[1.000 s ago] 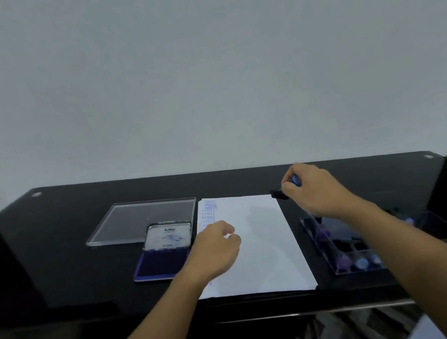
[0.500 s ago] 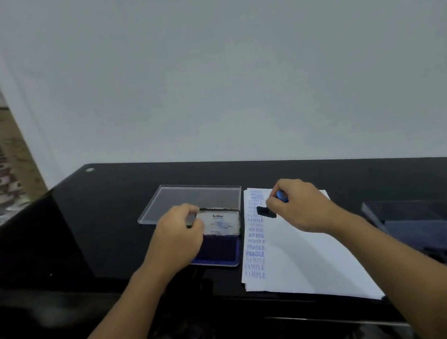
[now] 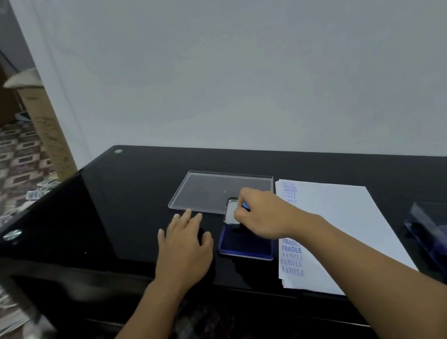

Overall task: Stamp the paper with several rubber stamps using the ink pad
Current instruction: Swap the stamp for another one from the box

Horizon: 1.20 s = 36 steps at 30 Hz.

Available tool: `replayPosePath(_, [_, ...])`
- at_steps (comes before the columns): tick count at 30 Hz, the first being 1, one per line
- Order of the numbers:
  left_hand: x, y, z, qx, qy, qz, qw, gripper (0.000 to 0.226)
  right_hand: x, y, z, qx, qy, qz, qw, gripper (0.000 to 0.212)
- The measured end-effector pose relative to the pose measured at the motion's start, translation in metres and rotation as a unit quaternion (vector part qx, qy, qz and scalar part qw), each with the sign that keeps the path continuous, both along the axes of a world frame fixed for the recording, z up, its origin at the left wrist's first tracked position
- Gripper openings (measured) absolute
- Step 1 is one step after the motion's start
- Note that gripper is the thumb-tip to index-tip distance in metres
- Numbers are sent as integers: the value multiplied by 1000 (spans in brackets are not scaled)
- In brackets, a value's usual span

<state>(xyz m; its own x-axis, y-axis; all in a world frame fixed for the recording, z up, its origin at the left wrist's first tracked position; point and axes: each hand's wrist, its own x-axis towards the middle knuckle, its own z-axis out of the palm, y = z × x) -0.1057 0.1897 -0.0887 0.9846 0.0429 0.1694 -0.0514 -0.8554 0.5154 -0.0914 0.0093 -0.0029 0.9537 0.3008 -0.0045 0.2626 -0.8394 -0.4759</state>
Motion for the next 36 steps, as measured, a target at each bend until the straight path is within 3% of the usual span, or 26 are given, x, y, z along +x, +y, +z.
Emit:
replayPosePath(8, [-4,1,-8,72,-3,-2,997,50,7,15,-6,-19,5,17,1000,23])
replayPosePath(23, [-3,0,-7,78,-15,8,997,46,9,19,-20,-107,-48,8,993,20])
replayPosePath(36, [-4,-1,-5,93,-10,13,996,47,1,22,-34,-93,-99,-8,991,18])
